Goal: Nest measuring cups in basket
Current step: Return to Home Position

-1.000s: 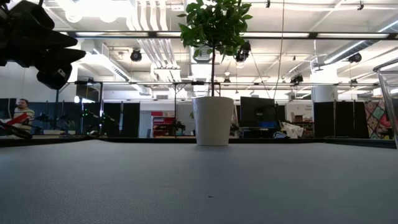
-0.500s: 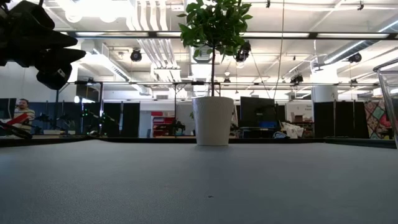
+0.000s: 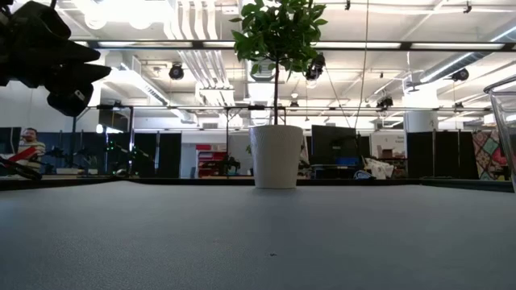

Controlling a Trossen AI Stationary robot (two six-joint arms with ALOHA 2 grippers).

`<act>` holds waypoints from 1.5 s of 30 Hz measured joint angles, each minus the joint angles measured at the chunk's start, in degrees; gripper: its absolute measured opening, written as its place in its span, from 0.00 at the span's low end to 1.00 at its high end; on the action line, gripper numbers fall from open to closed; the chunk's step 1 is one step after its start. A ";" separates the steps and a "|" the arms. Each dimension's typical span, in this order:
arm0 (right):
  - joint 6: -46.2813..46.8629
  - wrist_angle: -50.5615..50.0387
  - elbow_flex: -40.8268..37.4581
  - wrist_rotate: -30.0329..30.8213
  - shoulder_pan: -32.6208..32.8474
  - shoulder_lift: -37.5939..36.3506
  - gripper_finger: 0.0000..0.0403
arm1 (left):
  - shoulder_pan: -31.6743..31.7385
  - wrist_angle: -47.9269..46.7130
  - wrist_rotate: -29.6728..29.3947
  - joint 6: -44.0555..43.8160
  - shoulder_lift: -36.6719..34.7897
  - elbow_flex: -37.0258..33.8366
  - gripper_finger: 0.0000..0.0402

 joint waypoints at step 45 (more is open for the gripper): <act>-68.60 51.29 -44.93 -1.75 -48.94 -61.13 0.02 | 0.37 -5.87 -2.47 20.52 -9.66 4.93 0.26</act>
